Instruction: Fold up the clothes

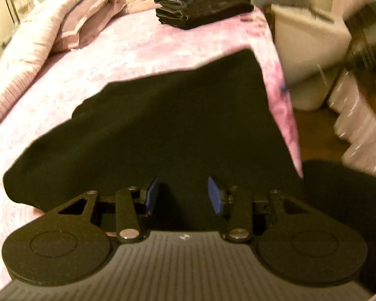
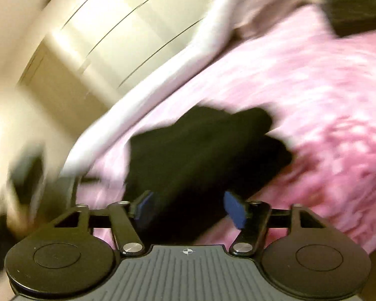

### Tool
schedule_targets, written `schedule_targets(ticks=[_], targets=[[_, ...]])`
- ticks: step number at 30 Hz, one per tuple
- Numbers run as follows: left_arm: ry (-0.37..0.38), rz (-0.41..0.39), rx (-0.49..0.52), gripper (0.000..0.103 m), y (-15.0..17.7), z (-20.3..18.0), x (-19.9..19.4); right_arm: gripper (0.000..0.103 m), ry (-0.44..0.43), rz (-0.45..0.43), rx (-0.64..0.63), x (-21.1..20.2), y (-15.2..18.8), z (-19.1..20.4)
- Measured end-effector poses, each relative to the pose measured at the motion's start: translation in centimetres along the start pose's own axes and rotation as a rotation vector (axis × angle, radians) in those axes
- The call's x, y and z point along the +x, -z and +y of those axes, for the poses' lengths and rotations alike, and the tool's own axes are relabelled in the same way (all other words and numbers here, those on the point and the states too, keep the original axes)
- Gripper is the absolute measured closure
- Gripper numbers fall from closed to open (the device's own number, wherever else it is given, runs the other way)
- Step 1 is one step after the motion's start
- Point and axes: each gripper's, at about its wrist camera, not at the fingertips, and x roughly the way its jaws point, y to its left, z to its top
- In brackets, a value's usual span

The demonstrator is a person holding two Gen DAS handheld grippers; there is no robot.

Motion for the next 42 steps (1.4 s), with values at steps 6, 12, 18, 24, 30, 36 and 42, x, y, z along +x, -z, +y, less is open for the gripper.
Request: schedule_targets(ticks=[6, 12, 18, 24, 30, 36, 42], targets=[[0.025, -0.010, 0.008, 0.076, -1.6, -0.6, -0.4, 0.043, 0.011, -0.093, 0.196, 2.7, -2.7, -2.8], [0.054, -0.034, -0.019, 0.074, -1.5, -0.8, -0.4, 0.094, 0.109, -0.081, 0.087, 2.5, -4.6, -3.3], [0.031, -0.062, -0.151, 0.062, -0.3, 4.8, -1.9, 0.088, 0.116, -0.035, 0.139, 3.2, -3.2, -6.1], [-0.105, -0.038, -0.322, 0.065, 2.3, 14.9, -1.5, 0.078, 0.238, -0.079, -0.066, 0.4, -3.4, -1.7], [-0.042, 0.039, -0.415, 0.050, 3.3, 20.6, 3.9, 0.077, 0.381, -0.127, -0.247, 0.7, -1.3, 3.0], [-0.028, 0.035, -0.417, 0.044, 2.9, 21.4, 3.7, 0.077, 0.239, -0.055, -0.390, 3.3, -0.2, 7.9], [-0.065, -0.055, -0.482, 0.056, 3.0, 22.2, 1.9, 0.075, 0.176, 0.122, -0.440, 8.7, 2.4, 9.3]])
